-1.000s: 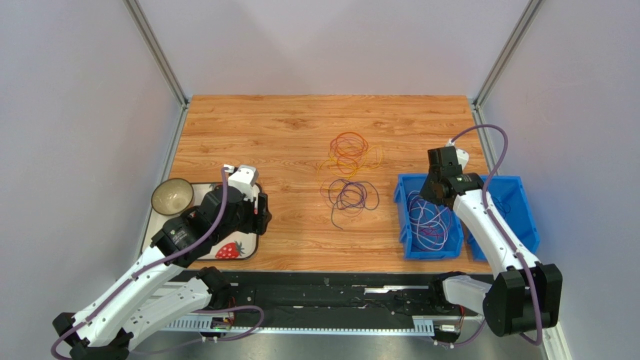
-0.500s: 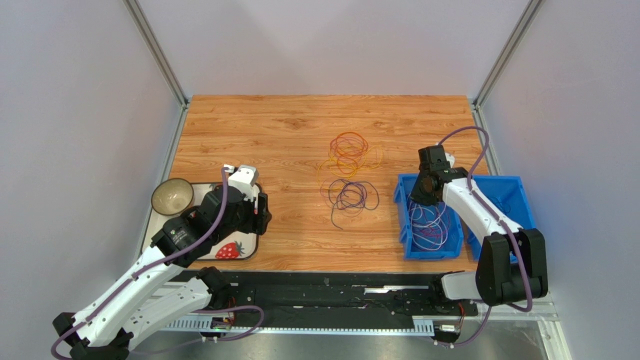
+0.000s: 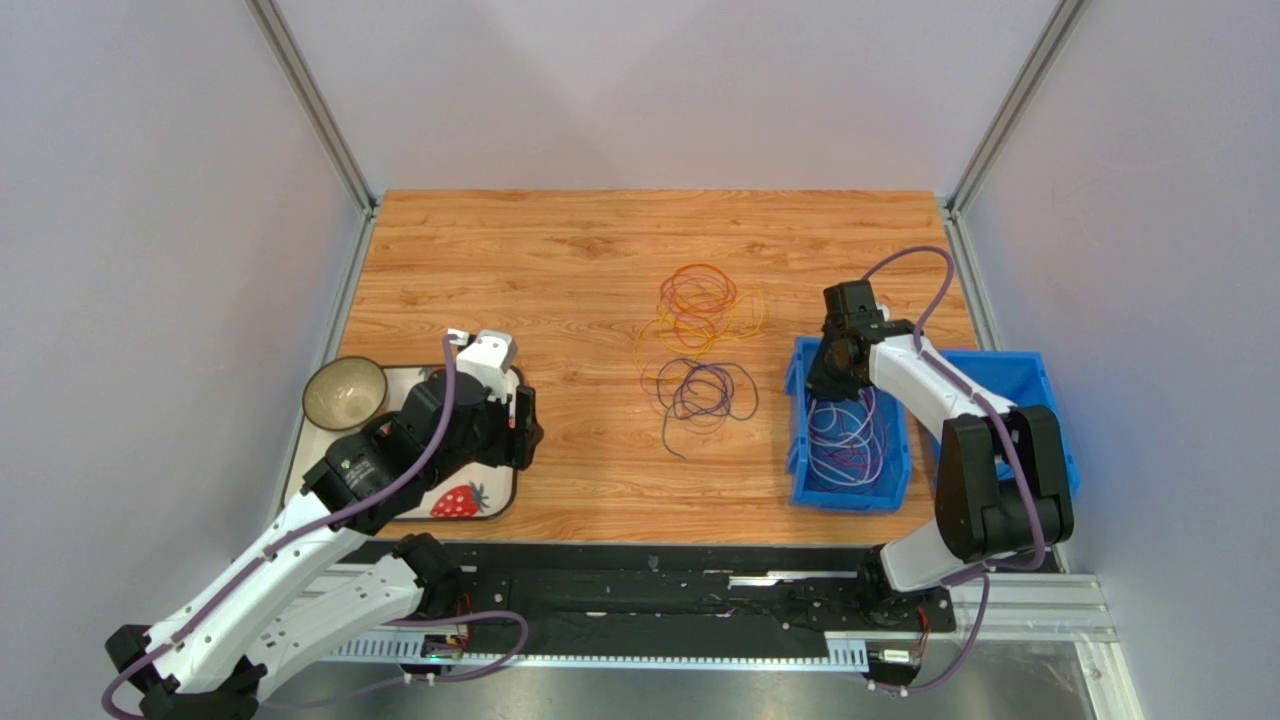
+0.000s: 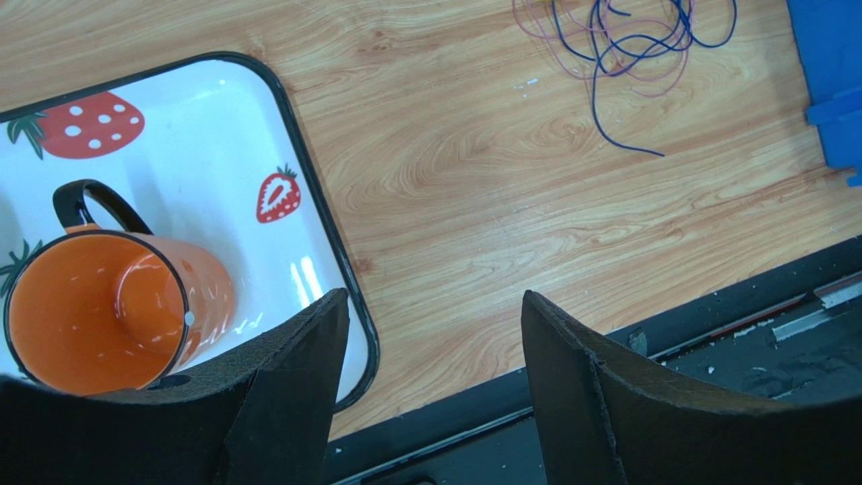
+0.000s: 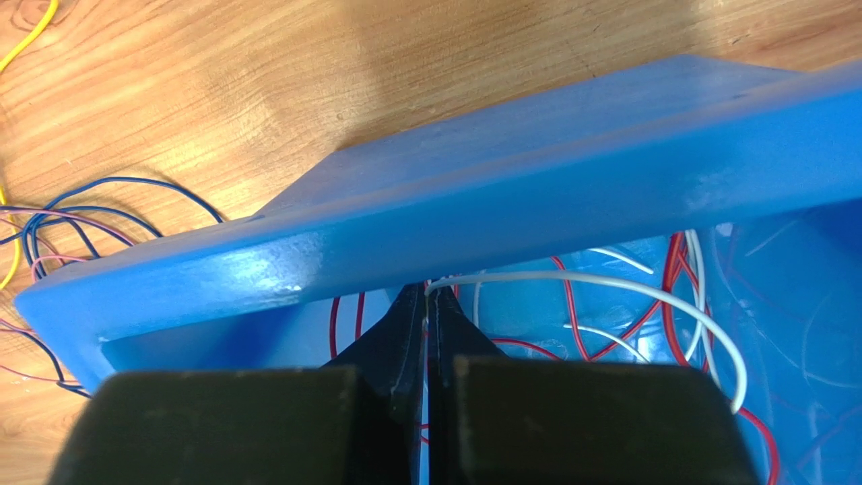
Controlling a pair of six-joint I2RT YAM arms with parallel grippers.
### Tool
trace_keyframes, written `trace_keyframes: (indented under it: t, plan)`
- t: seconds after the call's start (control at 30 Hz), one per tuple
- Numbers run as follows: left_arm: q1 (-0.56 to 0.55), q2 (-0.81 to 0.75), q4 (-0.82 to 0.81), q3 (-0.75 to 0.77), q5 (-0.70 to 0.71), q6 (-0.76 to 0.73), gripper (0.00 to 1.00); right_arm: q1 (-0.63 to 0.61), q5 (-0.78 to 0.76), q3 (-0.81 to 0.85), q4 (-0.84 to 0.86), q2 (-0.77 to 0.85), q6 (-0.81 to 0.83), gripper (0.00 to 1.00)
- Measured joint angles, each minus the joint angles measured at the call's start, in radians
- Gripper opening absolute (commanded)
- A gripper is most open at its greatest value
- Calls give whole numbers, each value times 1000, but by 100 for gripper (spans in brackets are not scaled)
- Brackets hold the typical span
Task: Untangle the cables
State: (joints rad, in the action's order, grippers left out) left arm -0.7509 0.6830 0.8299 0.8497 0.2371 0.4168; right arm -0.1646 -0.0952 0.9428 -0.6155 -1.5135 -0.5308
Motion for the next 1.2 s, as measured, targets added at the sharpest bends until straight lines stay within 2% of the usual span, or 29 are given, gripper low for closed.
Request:
trace_keyframes:
  t: [0.1, 0.2, 0.23, 0.27, 0.43, 0.67, 0.87, 0.97, 1.2]
  plan:
    - [0, 0, 0, 0, 0, 0, 72, 0, -10, 1, -3, 1, 1, 0]
    - [0, 3, 0, 0, 0, 0, 72, 0, -35, 8, -29, 10, 5, 12]
    - [0, 5, 0, 0, 0, 0, 72, 0, -44, 11, -39, 19, 7, 23]
    - [0, 6, 0, 0, 0, 0, 72, 0, -53, 14, -48, 33, 9, 28]
    - [0, 10, 0, 0, 0, 0, 72, -10, -90, 41, -108, 142, 23, 47]
    - [0, 26, 0, 0, 1, 0, 71, -93, -124, 136, -204, 259, 40, 51]
    - [0, 39, 2, 0, 5, 0, 71, -229, -133, 227, -228, 296, 70, 52]
    - [0, 39, 5, 0, 8, 0, 71, -270, -98, 274, -225, 274, 80, 52]
    - [0, 39, 7, 0, 21, 2, 71, -275, -64, 371, -209, 161, 91, 52]
